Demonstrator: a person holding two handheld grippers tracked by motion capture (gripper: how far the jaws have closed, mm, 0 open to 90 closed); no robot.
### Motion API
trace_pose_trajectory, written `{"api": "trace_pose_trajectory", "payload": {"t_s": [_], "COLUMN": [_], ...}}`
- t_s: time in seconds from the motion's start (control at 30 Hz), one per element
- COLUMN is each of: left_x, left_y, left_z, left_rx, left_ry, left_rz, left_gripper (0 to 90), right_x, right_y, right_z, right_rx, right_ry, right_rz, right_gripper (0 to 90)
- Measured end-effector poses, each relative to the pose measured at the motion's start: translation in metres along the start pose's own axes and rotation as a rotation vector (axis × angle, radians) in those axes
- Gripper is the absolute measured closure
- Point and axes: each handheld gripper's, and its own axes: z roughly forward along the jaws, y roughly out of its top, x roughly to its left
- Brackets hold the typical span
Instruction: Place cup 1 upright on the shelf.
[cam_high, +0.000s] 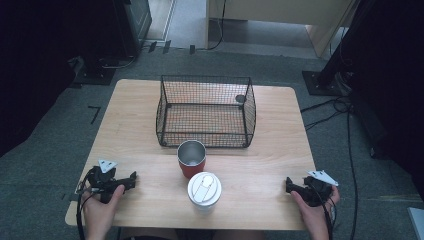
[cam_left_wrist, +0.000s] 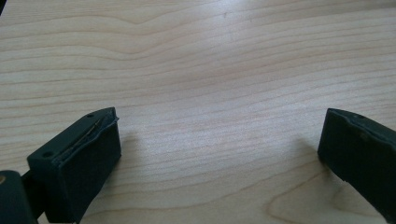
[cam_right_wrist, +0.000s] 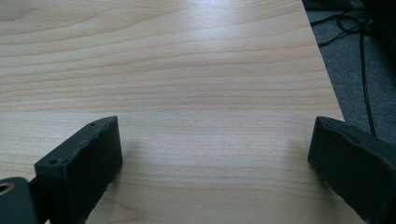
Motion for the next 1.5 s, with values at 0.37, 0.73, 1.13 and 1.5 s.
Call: {"api": "trace_pose_trajectory", "payload": {"t_s": [0.37, 0.73, 1.13, 1.5], "left_x": [-0.005, -0.042, -0.096, -0.119], "left_y": [0.001, 0.019, 0.039, 0.047], "left_z": [-0.004, -0.013, -0.027, -0.026], "left_rx": [0.028, -0.082, -0.163, -0.192], "left_ry": [-0.019, -0.176, -0.391, -0.497], "left_rz": [-0.005, 0.082, 0.187, 0.241], "left_gripper": [0.0, 0.0, 0.0, 0.0], "right_x": [0.0, 0.001, 0.001, 0.001], "right_y": [0.0, 0.0, 0.0, 0.0], "right_z": [0.0, 0.0, 0.0, 0.0], "right_rx": [0.0, 0.0, -0.001, -0.001], "right_ry": [0.0, 0.006, 0.009, 0.009], "right_rz": [-0.001, -0.004, -0.007, -0.007], "right_gripper": [2.8, 3.0, 3.7, 3.8]}}
